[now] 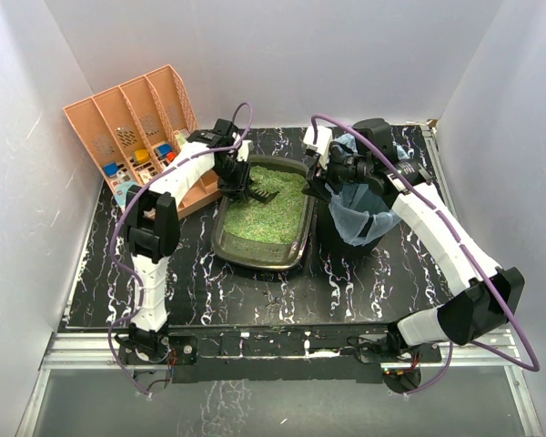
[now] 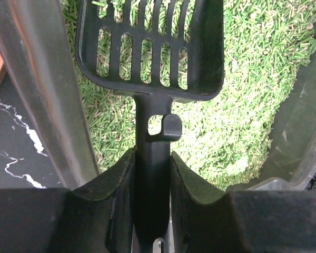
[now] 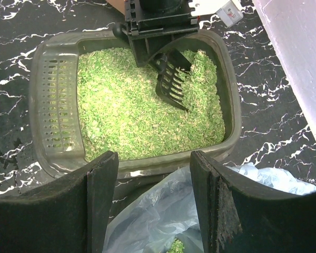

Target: Clean the litter box

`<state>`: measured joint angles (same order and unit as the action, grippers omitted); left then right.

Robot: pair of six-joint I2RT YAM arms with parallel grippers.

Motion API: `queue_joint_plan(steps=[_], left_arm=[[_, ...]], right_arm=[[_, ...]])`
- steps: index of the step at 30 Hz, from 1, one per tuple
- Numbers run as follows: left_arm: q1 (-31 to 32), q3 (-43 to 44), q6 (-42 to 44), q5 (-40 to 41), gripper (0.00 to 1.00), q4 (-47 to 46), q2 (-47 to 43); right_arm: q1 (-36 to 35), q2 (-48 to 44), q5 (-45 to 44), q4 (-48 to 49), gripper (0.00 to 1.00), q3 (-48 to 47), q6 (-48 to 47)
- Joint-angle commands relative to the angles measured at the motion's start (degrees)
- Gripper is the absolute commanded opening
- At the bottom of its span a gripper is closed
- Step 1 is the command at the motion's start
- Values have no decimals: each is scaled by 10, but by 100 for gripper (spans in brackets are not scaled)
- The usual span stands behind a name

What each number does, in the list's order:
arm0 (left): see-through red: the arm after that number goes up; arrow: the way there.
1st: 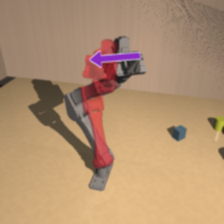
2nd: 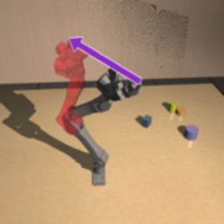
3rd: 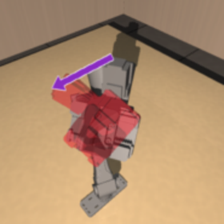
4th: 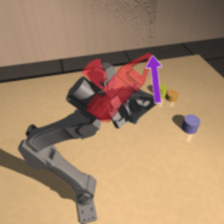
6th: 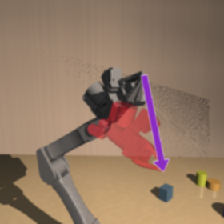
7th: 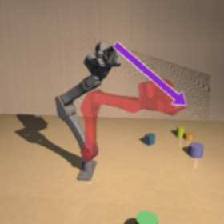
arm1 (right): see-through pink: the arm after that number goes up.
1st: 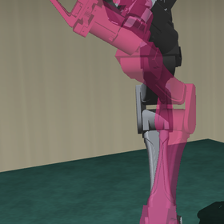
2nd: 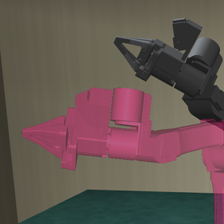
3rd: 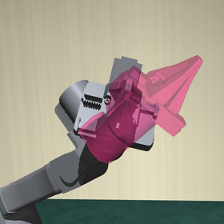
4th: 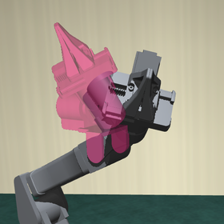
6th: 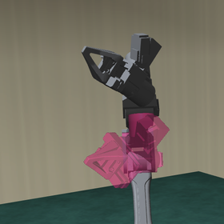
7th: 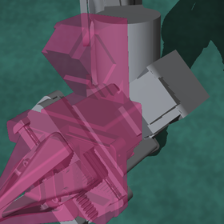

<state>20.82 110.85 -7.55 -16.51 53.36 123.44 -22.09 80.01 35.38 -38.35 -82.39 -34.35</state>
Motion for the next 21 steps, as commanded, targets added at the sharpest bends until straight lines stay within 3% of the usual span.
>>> queue_joint_plan(steps=[1, 21], left_arm=[[5, -45, -21, 39, 0, -89, -34], [19, -331, 8, 57, 0, -282, -215]], right_arm=[[2, -20, 8, 12, 62, 15, 1], [2, -17, 8, 13, 62, 20, 2]])
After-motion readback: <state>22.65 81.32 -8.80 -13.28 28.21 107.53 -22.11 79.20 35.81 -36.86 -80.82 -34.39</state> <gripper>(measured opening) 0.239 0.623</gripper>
